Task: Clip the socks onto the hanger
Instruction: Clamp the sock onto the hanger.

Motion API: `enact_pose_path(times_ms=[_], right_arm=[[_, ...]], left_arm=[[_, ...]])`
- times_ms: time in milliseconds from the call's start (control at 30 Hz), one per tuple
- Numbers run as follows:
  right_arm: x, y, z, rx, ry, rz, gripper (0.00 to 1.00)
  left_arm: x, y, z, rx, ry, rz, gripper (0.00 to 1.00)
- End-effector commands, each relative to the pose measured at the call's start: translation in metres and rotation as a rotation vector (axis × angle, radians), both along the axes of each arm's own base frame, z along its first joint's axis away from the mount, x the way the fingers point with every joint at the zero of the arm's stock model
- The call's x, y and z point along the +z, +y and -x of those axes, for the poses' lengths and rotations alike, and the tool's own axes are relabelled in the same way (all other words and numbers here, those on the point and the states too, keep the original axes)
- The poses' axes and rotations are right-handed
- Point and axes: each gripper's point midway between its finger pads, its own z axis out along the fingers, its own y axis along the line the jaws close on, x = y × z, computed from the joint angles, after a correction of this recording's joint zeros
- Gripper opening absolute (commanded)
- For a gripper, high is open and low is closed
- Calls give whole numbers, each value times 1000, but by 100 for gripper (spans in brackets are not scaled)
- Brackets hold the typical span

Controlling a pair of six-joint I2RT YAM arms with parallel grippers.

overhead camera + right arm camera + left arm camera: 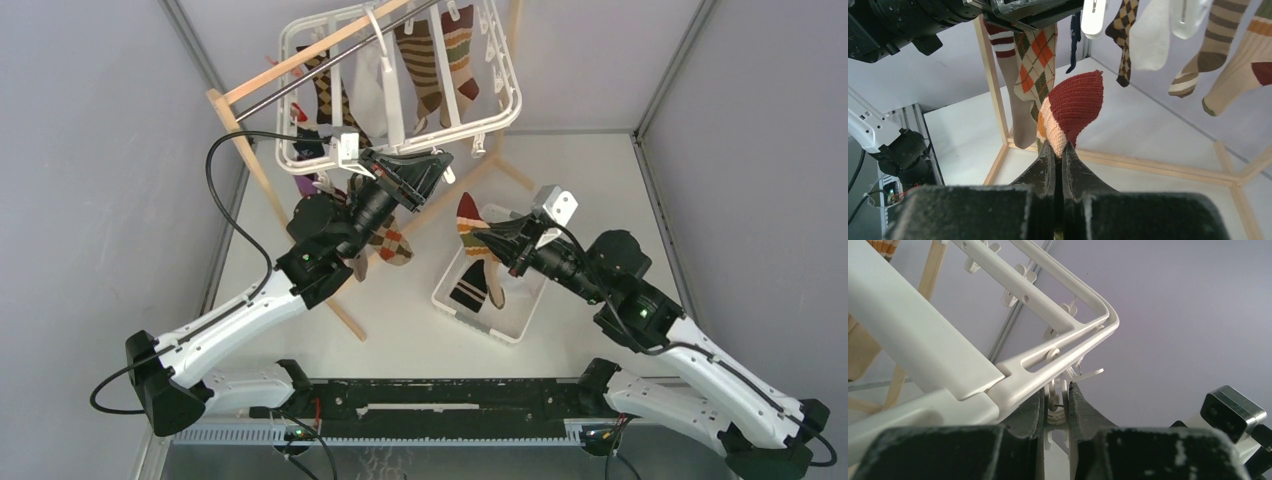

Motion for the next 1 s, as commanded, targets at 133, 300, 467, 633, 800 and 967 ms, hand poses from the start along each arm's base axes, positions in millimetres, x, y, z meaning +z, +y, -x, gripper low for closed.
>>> enact_pose_path(times_ms=[133, 300, 467, 633, 800, 967], right_arm=[[40, 18, -2, 46, -106, -34, 0], [48, 17, -8, 18, -130, -21, 0], [51, 19, -9, 23, -136, -19, 0], [50, 23, -13, 20, -132, -6, 0], [50, 27, -20, 17, -131, 4, 0], [54, 29, -24, 19, -141, -4, 0]], left_arm=[[8, -9, 12, -85, -1, 21, 0], [6, -9, 9, -71, 2, 14, 0], [6, -8, 9, -67, 0, 13, 0], [5, -8, 8, -66, 1, 12, 0], [6, -8, 9, -68, -1, 13, 0], [5, -8, 8, -64, -1, 9, 0]])
